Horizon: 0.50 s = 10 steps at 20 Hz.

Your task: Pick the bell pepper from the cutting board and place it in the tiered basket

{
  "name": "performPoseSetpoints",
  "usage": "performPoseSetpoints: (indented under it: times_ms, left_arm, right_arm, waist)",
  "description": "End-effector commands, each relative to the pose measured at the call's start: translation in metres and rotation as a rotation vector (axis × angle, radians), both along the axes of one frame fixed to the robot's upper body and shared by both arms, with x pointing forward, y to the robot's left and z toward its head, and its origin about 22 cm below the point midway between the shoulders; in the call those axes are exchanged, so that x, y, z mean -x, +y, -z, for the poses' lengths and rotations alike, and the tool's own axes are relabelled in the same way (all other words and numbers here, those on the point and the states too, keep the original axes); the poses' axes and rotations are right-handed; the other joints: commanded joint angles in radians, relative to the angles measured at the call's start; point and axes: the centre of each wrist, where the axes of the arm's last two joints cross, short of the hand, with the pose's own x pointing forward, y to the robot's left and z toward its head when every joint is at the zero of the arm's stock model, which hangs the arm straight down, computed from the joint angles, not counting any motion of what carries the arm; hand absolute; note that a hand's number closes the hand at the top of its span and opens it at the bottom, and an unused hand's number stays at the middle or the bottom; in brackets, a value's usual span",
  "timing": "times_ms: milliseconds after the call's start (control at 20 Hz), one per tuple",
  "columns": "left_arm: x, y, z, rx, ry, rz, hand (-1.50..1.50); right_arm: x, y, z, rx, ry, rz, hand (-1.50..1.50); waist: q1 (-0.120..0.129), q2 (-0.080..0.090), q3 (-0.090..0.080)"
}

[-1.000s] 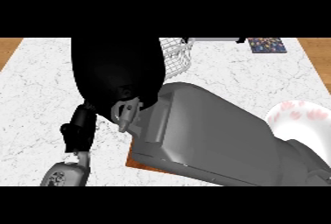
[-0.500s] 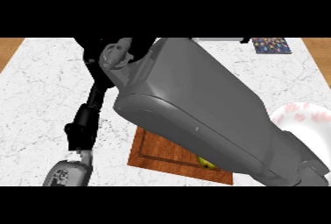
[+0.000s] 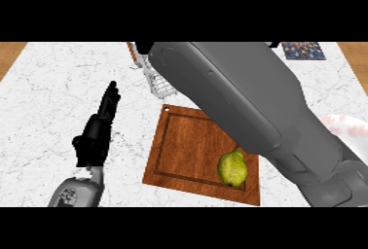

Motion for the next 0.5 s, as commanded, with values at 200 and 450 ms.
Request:
performPoseSetpoints:
  times_ms: [200,450]
  left_arm:
    - [0.007,-0.01,-0.003,-0.002,0.001,0.012,0.0]
    - [-0.001,-0.003,-0.01,0.001,0.002,0.012,0.0]
  right_arm:
    - [-0.04,-0.007,0.042,0.077,-0.016,0.045,1.5]
    - [-0.054,-0.027,0.044,-0.219,0.116,0.15,-1.5]
  waist:
    - [0.012,0.004,0.0]
    - [0.006,0.003,0.001]
